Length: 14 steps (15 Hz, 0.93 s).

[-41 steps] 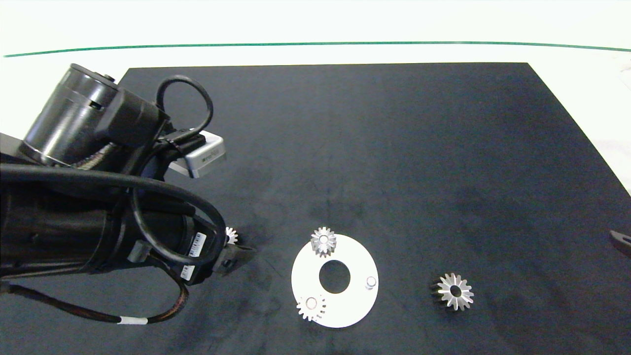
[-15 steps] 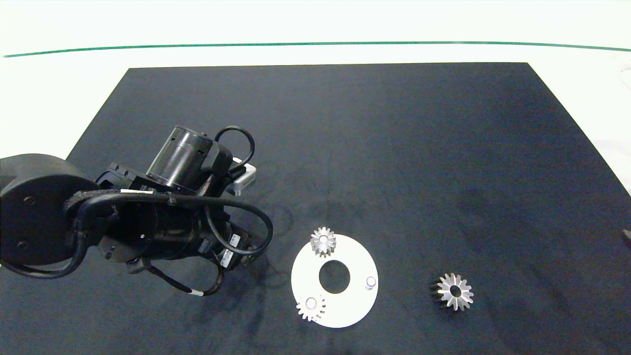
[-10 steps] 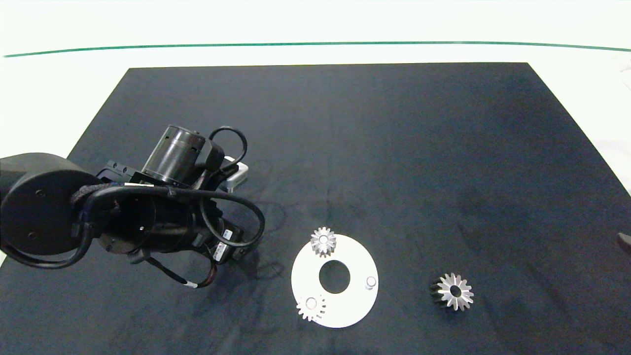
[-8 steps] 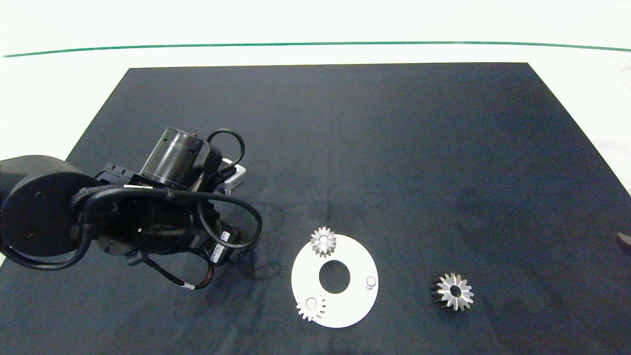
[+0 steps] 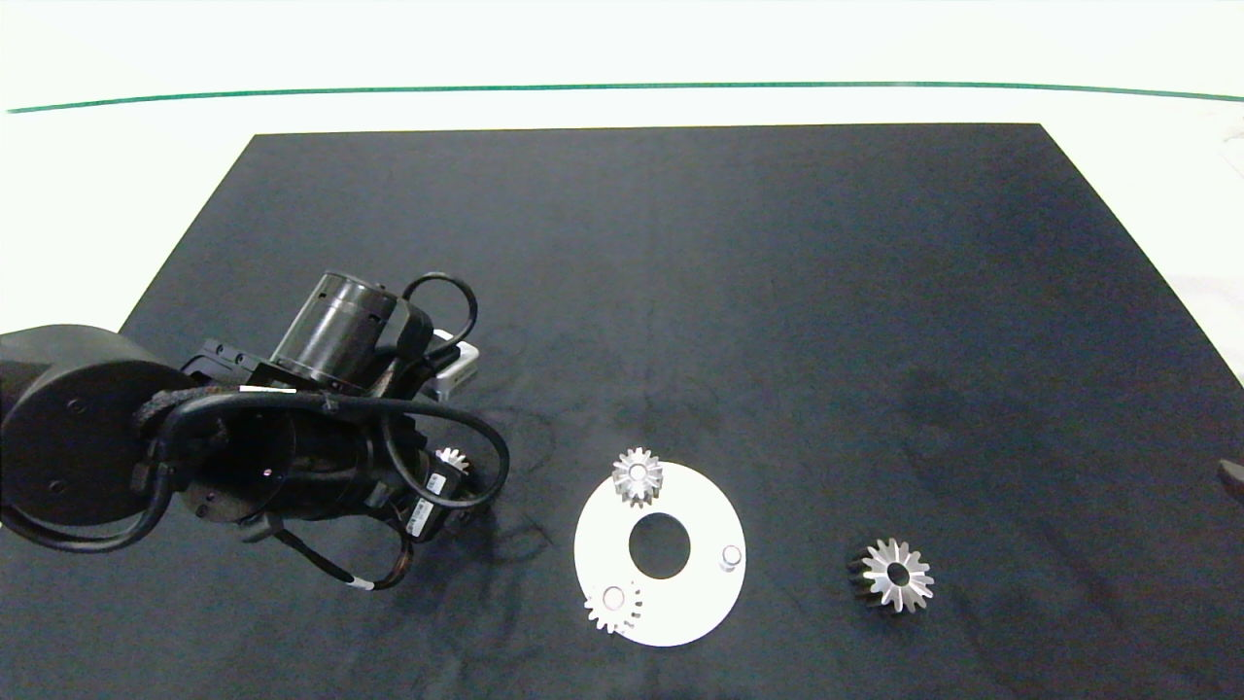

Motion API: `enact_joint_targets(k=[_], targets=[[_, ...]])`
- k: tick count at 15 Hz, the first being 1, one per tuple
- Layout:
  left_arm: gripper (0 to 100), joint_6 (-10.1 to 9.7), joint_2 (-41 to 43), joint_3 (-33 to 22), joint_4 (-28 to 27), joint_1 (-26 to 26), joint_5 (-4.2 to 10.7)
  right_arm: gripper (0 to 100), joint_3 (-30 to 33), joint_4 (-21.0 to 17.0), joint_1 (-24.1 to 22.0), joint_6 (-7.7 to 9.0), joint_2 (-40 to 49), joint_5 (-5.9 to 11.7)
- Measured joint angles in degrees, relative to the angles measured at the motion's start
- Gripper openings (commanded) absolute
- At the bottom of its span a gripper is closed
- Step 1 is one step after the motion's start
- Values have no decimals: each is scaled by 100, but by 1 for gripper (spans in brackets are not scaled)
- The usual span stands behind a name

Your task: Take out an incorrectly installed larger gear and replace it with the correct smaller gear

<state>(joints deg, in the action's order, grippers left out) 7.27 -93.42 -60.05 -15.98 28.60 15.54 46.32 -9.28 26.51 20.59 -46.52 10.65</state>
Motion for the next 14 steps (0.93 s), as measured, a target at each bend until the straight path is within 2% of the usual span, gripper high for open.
enact_joint_targets(k=[1,3,4,14], targets=[[92,-7,0,5,0,15,-24,100,0,0,0,2,2,-5],[87,-10,0,13,-2,34,-373,100,0,2,0,2,5,-43],[86,-10,-2,-4,-2,37,-468,100,0,5,0,0,11,-46],[66,9,-38,-32,122,30,-483,100,11,10,0,0,52,-51]])
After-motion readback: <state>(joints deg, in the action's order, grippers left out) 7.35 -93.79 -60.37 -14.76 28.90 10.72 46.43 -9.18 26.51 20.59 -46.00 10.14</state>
